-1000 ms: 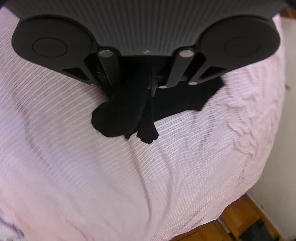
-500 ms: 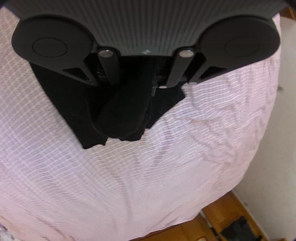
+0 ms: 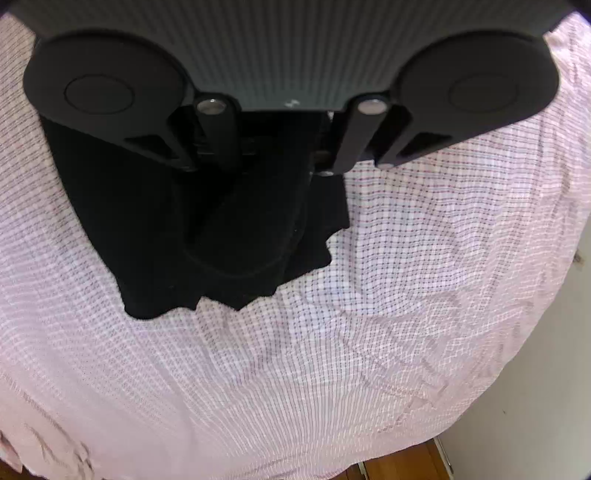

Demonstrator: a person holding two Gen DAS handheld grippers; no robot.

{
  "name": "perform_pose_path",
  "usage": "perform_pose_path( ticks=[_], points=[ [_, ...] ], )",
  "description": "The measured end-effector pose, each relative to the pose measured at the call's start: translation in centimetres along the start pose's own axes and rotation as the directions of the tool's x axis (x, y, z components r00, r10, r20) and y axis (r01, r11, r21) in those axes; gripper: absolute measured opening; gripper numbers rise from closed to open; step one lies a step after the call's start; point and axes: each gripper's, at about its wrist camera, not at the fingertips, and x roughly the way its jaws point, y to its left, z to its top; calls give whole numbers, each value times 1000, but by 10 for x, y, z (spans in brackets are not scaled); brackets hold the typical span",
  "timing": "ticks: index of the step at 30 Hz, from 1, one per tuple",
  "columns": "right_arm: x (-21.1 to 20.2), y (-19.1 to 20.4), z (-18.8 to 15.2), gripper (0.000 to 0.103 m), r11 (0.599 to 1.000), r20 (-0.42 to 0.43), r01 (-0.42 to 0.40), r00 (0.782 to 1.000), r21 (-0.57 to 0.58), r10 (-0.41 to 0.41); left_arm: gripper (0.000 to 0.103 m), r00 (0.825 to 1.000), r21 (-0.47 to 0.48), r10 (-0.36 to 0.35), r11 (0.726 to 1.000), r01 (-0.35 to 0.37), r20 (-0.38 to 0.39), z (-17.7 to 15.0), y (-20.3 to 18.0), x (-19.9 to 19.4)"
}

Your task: Fold small clothes

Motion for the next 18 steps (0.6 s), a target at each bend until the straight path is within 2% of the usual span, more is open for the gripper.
perform_pose_path(
  ticks=[5,9,16,18],
  points=[
    [-1,-5,1,39,993,6,-98,995,68,98,94,1000,6,4,1000,-4,-4,-1,0,1],
    [-9,-14,0,39,977,45,-174,984,124,170,96,1000,12,4,1000,-4,-8,-2,-3,3],
    [-46,-55,-8,39,957,136,-271,957,102,257,99,1000,27,-30,999,30,1,-10,-15,6],
    [-57,-77,-14,47,954,173,-282,949,101,262,99,999,47,-34,998,33,5,-13,-22,6]
  ],
)
